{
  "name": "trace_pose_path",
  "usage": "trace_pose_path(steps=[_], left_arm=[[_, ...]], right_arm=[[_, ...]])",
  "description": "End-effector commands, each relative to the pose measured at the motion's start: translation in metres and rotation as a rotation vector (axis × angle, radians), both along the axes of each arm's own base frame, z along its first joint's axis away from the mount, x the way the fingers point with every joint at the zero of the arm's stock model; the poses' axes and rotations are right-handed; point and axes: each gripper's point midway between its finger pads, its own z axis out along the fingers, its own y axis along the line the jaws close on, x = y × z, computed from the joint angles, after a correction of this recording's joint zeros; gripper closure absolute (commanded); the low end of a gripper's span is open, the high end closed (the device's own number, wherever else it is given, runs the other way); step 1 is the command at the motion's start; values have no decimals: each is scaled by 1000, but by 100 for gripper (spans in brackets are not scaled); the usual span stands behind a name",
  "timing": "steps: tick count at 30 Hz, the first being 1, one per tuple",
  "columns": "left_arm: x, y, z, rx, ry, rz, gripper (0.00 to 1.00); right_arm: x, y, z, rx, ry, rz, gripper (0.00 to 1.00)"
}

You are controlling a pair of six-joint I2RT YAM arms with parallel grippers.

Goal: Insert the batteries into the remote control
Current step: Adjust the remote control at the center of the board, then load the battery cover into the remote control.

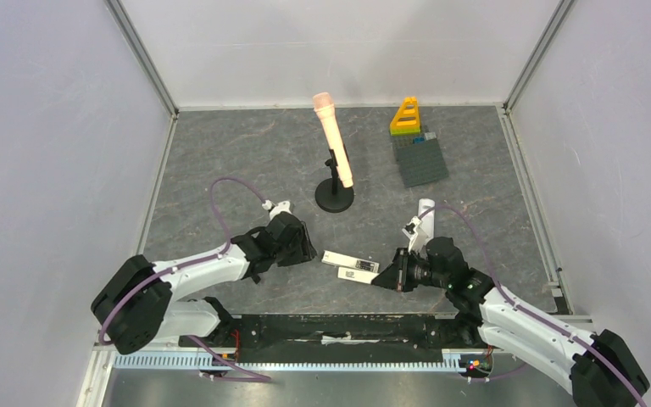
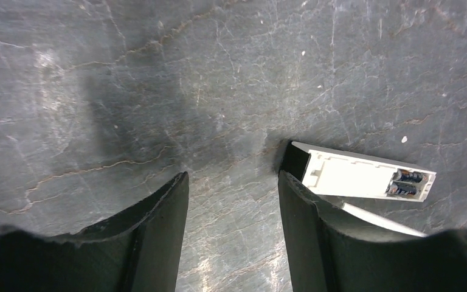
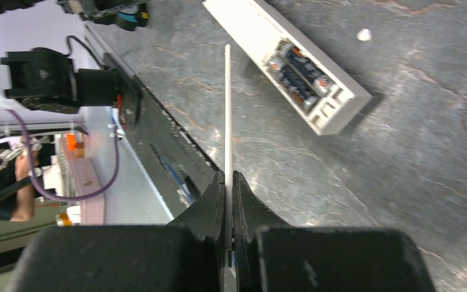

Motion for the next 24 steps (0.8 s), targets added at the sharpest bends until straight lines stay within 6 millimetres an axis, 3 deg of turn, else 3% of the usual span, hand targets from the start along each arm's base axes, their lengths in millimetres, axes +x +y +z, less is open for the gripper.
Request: trace_pose_path(steps=[1,7,12,17,24], left_arm=[[17,6,18,-41,-80,78,38],[20,-3,31,-182,-96,80,34],[25,-4,32,-258,-81,85,34],[22,-9,29,-308,-69,52,34],[19,-15,26,-337,-64,14,34]], right_arm=[[4,20,50,162,-27,31,100],[25,33,66,318,35,-85,100],[42,39,55,303,88,-151,100],[41,42,40,307,160,-161,100],[45,43,36,336,190,-185,100]])
